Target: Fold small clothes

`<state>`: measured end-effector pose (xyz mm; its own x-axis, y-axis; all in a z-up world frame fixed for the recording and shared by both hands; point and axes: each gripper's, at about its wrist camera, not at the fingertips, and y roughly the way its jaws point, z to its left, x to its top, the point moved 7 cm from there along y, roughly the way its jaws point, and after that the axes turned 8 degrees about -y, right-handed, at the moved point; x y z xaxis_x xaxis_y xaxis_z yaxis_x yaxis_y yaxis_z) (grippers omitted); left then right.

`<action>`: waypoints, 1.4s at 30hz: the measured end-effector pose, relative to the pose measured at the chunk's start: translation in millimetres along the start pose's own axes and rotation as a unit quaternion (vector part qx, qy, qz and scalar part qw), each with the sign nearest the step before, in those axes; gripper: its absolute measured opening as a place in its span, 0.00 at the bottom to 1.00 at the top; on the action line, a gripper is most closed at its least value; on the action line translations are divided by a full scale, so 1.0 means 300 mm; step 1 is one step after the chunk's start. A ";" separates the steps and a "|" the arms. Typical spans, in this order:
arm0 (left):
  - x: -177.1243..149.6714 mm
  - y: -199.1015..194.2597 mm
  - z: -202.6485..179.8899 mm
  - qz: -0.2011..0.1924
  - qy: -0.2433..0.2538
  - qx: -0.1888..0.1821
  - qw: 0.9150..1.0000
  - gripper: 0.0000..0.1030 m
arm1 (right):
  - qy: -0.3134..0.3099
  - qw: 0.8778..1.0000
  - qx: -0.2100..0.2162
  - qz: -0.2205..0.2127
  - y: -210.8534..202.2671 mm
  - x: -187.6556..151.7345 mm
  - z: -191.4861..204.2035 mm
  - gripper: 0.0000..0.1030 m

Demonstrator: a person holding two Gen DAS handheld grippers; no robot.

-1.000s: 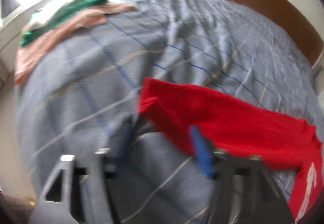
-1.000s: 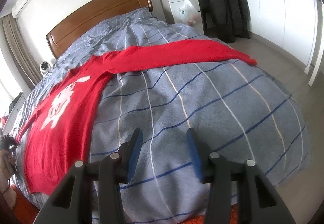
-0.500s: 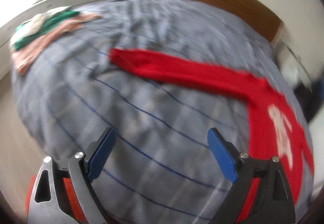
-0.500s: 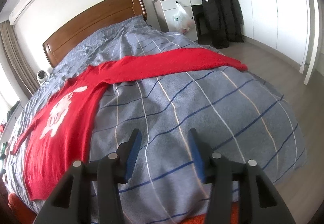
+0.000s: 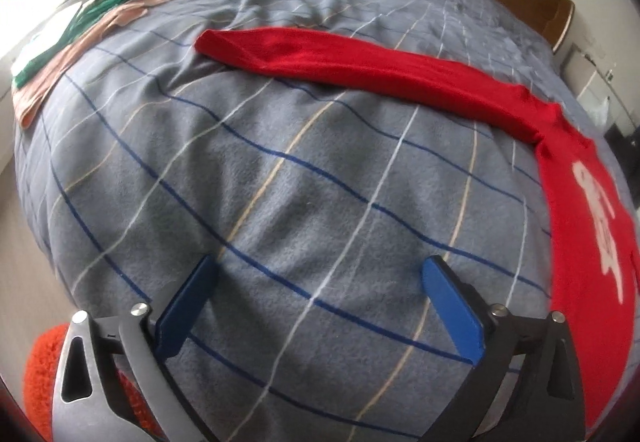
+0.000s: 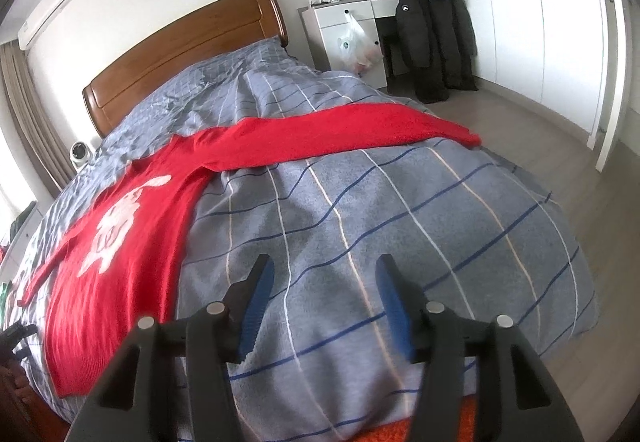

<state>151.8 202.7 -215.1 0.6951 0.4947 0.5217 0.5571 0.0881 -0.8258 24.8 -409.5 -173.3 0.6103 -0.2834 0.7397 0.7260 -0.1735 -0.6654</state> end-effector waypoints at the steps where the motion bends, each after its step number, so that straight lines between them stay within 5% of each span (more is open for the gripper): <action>1: -0.004 -0.002 0.000 -0.001 0.003 0.004 1.000 1.00 | -0.001 1.000 0.000 0.001 0.003 0.000 0.001 0.51; 42: -0.030 0.005 -0.004 -0.011 0.027 0.007 1.000 1.00 | -0.003 1.000 -0.001 0.002 0.002 0.001 -0.002 0.52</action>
<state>146.8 197.4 -220.7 0.7062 0.4451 0.5506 0.5663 0.1117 -0.8166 25.2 -410.3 -173.6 0.6158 -0.2780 0.7372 0.7223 -0.1745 -0.6692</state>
